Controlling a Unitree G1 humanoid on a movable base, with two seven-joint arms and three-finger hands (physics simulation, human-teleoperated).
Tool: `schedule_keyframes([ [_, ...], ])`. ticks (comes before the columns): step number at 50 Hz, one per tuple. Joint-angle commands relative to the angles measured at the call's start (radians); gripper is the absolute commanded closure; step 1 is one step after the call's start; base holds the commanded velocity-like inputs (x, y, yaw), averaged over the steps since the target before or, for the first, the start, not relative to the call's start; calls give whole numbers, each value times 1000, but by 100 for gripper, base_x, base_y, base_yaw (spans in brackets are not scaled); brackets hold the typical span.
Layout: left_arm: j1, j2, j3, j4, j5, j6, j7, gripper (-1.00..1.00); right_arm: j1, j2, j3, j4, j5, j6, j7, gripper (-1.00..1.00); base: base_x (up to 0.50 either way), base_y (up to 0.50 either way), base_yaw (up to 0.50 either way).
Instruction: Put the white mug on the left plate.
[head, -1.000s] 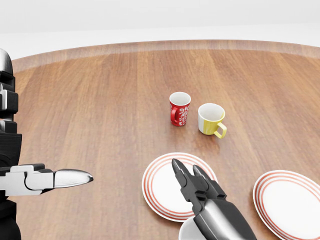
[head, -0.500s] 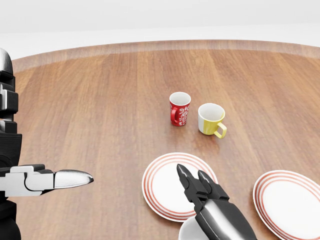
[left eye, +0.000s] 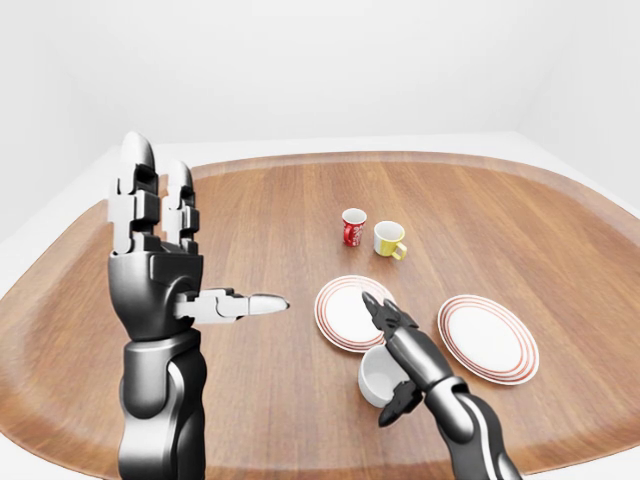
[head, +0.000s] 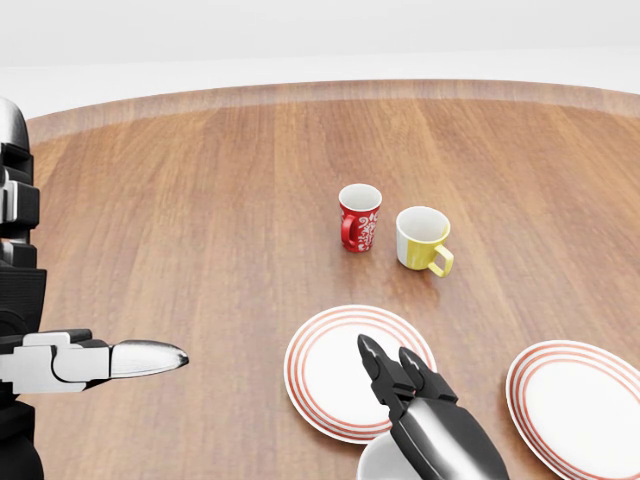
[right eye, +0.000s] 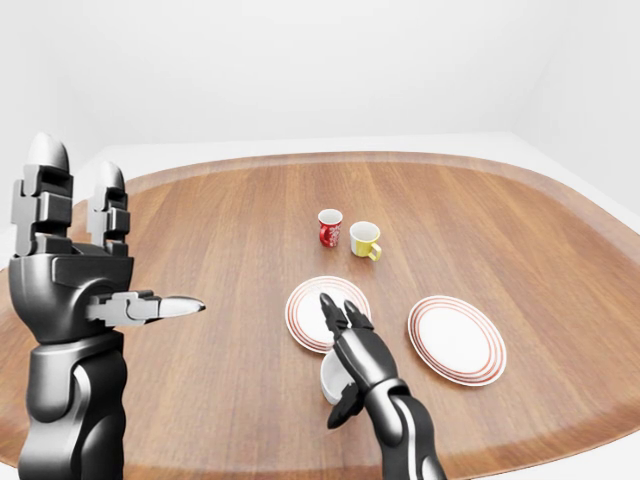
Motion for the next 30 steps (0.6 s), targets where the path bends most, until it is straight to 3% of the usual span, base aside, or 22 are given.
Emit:
schedule_keyframes([
  [1, 1, -1, -1, 3, 1, 0, -1, -100, -16, 3, -8, 44, -3, 0, -4, -100, 0, 0, 0],
  [30, 3, -3, -6, -3, 2, 0, 1, -100, -25, 3, -9, 81, -67, 0, 1, -100, 0, 0, 0],
])
